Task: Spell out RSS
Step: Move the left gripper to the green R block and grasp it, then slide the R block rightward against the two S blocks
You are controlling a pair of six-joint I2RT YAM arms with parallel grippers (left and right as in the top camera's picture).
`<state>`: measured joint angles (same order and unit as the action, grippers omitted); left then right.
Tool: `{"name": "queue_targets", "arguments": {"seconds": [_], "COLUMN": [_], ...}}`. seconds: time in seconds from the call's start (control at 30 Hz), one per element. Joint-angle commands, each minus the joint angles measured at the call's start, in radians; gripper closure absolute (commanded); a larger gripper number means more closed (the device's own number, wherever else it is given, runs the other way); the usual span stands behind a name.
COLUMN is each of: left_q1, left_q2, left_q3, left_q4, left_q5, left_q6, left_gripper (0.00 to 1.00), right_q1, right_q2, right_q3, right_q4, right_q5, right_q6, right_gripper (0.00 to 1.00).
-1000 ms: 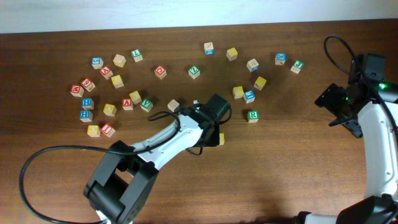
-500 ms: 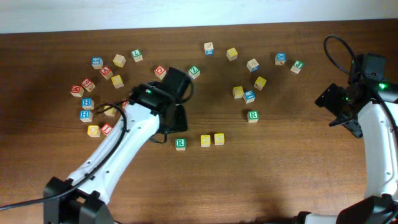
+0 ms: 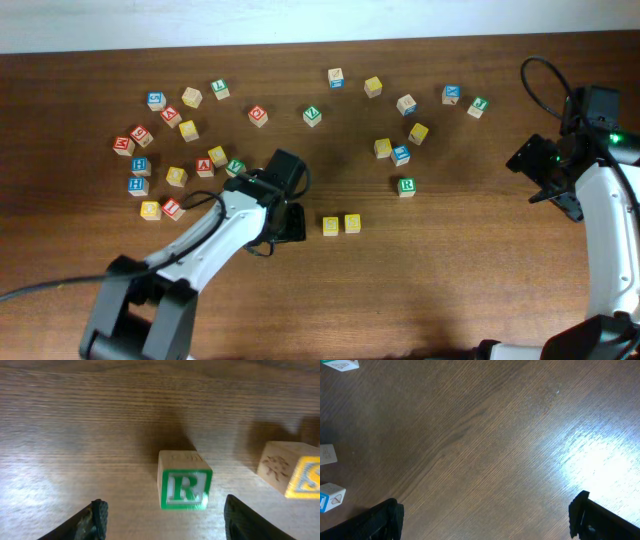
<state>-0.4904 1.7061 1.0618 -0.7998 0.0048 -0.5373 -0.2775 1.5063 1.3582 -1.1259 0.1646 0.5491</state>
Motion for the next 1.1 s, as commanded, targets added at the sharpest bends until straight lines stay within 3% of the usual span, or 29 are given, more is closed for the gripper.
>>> {"name": "queue_targets", "arguments": {"seconds": [0.0, 0.17, 0.27, 0.53, 0.87, 1.07], "left_q1": [-0.003, -0.049, -0.058, -0.057, -0.057, -0.057], "left_q2": [0.069, 0.080, 0.080, 0.130, 0.130, 0.130], "left_q3": [-0.010, -0.010, -0.010, -0.010, 0.008, 0.037], "left_q4": [0.016, 0.071, 0.085, 0.115, 0.112, 0.065], "left_q5": [0.037, 0.026, -0.075, -0.075, -0.076, -0.080], "left_q6": [0.016, 0.015, 0.011, 0.011, 0.012, 0.012], "left_gripper": [0.37, 0.44, 0.45, 0.57, 0.60, 0.56], "right_q1": [-0.005, -0.005, -0.005, -0.005, -0.005, -0.005], "right_q2": [-0.008, -0.008, -0.008, -0.008, -0.008, -0.008], "right_q3": [0.011, 0.011, 0.011, 0.011, 0.011, 0.011], "right_q4": [0.000, 0.000, 0.000, 0.000, 0.000, 0.000], "right_q5": [0.012, 0.012, 0.012, 0.012, 0.012, 0.012], "right_q6": [0.001, 0.001, 0.001, 0.001, 0.001, 0.001], "right_gripper": [0.02, 0.02, 0.02, 0.02, 0.02, 0.02]}}
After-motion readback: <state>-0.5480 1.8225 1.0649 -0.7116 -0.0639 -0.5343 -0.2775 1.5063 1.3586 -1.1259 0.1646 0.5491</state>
